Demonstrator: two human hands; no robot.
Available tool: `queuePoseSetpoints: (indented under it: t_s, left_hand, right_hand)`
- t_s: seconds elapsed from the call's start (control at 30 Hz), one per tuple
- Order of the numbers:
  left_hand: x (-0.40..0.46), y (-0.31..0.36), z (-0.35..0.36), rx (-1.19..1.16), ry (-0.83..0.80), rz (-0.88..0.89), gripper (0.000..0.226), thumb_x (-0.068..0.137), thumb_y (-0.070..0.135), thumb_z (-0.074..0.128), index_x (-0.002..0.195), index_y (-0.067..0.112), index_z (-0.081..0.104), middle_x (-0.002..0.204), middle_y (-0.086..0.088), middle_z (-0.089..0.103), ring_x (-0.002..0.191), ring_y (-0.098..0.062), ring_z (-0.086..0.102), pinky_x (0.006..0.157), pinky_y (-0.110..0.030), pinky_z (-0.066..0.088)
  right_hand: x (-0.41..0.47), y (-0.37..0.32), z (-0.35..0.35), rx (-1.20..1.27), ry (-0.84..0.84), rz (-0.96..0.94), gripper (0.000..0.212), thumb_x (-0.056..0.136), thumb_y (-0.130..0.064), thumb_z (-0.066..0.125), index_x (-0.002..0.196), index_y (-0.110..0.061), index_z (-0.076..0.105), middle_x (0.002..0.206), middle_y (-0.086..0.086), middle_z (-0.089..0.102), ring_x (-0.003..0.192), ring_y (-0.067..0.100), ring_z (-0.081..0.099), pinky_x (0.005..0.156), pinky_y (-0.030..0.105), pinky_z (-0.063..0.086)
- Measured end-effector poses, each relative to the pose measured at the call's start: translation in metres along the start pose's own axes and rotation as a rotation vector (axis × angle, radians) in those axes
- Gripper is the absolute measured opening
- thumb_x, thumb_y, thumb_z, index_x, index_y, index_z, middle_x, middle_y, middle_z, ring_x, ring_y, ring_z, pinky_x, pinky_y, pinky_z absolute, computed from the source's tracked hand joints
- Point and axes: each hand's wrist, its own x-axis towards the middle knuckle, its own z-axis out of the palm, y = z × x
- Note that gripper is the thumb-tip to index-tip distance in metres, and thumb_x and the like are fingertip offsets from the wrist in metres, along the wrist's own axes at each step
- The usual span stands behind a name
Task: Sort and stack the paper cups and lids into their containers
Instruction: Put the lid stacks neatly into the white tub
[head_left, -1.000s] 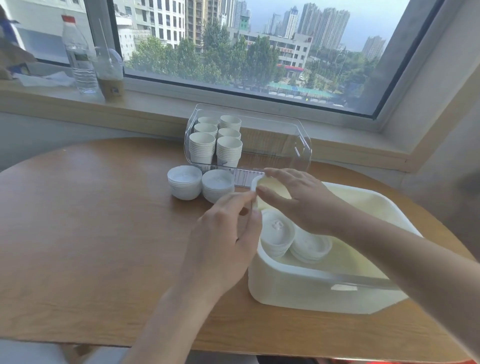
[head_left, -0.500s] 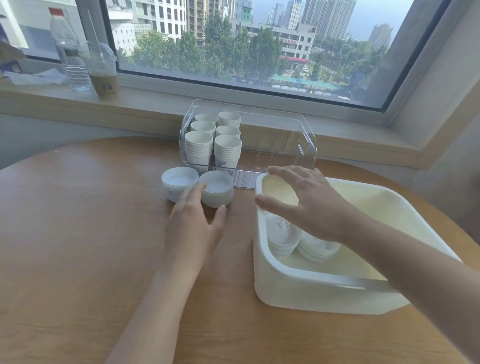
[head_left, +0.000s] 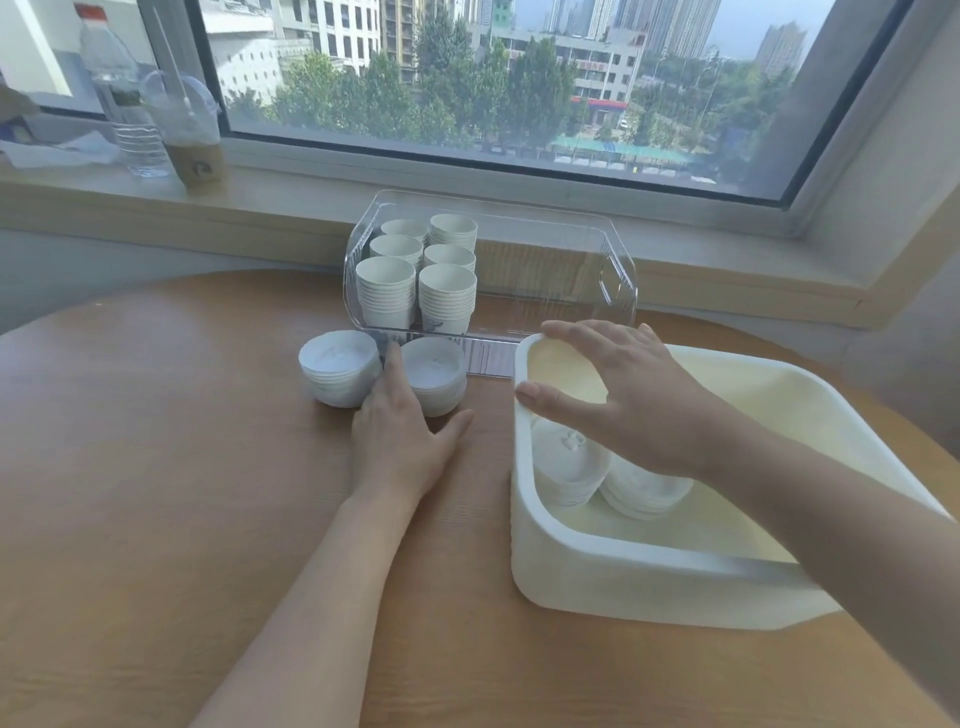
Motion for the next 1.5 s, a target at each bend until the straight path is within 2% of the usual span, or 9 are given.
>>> queuePoseSetpoints:
  t_s: [0.17,0.43,0.63,1.0,1.1,1.2,1.3,1.4,1.5]
  left_hand:
    - [0.015,-0.001,0.009,-0.029,0.031,-0.013,0.123,0.081,0.049,0.088,0.168,0.009,0.011,0.167,-0.015,0.037,0.150,-0.033,0.041,0.117,-0.043,0.035]
    - [0.011,-0.001,0.001,-0.091,0.072,0.028,0.102,0.082,0.037,0.089,0.162,0.007,0.034,0.154,-0.015,0.053,0.142,-0.033,0.049,0.112,-0.038,0.037]
    - [-0.008,0.009,-0.032,-0.148,0.132,0.088,0.099,0.078,0.042,0.091,0.158,0.013,0.041,0.150,-0.007,0.058,0.138,-0.028,0.052,0.106,-0.032,0.039]
    - [-0.050,0.014,-0.121,-0.291,0.238,0.098,0.101,0.075,0.054,0.087,0.160,0.029,0.039,0.143,0.003,0.064,0.120,-0.025,0.066,0.100,-0.044,0.056]
    - [-0.060,0.017,-0.136,-0.326,0.263,0.134,0.101,0.072,0.059,0.084,0.158,0.030,0.041,0.142,0.006,0.063,0.113,-0.019,0.067,0.094,-0.036,0.055]
    - [-0.066,0.020,-0.147,-0.372,0.260,0.164,0.102,0.071,0.060,0.086,0.158,0.031,0.042,0.140,0.009,0.064,0.112,-0.016,0.067,0.094,-0.034,0.056]
    - [-0.072,0.025,-0.154,-0.414,0.246,0.198,0.105,0.069,0.066,0.088,0.158,0.034,0.043,0.141,0.014,0.061,0.112,-0.002,0.064,0.094,-0.022,0.054]
    - [-0.081,0.038,-0.158,-0.447,0.203,0.280,0.103,0.067,0.068,0.088,0.155,0.035,0.045,0.135,0.025,0.059,0.111,0.006,0.063,0.087,-0.003,0.047]
    - [-0.090,0.053,-0.158,-0.426,0.159,0.334,0.097,0.065,0.072,0.077,0.152,0.043,0.044,0.129,0.029,0.060,0.109,0.001,0.064,0.084,-0.007,0.049]
  right_hand:
    - [0.001,0.000,-0.002,-0.010,-0.025,0.007,0.108,0.070,-0.095,0.024,0.162,-0.039,0.030,0.168,-0.007,0.032,0.158,0.015,0.019,0.131,0.047,-0.001]
    - [0.001,-0.002,-0.002,-0.011,-0.030,0.004,0.110,0.069,-0.095,0.022,0.163,-0.038,0.028,0.169,-0.005,0.030,0.158,0.015,0.017,0.131,0.047,-0.002]
    - [-0.002,-0.009,-0.005,-0.031,-0.053,0.018,0.108,0.071,-0.093,0.023,0.163,-0.038,0.027,0.170,-0.004,0.029,0.159,0.017,0.017,0.131,0.048,0.000]
    - [-0.013,-0.053,0.008,-0.030,-0.047,-0.015,0.115,0.065,-0.096,0.019,0.163,-0.036,0.028,0.170,-0.004,0.030,0.158,0.018,0.020,0.130,0.050,0.006]
    - [-0.013,-0.064,0.007,-0.012,-0.071,-0.031,0.107,0.073,-0.092,0.027,0.163,-0.036,0.029,0.170,-0.005,0.030,0.158,0.017,0.020,0.130,0.049,0.008]
    - [-0.016,-0.067,-0.002,0.167,0.033,-0.051,0.077,0.093,-0.073,0.047,0.159,-0.036,0.039,0.163,-0.010,0.041,0.152,0.011,0.034,0.127,0.037,0.021]
    - [-0.026,-0.063,-0.016,0.510,0.158,-0.132,0.062,0.093,-0.068,0.054,0.150,-0.043,0.052,0.146,-0.020,0.058,0.133,-0.003,0.055,0.119,0.032,0.040]
    - [-0.041,-0.062,-0.029,0.745,0.049,-0.224,0.052,0.095,-0.069,0.057,0.144,-0.053,0.053,0.145,-0.018,0.060,0.129,0.000,0.060,0.109,0.036,0.051]
    - [-0.055,-0.061,-0.034,0.774,-0.063,-0.271,0.055,0.096,-0.061,0.060,0.149,-0.052,0.048,0.149,-0.012,0.059,0.129,0.009,0.064,0.105,0.043,0.056]
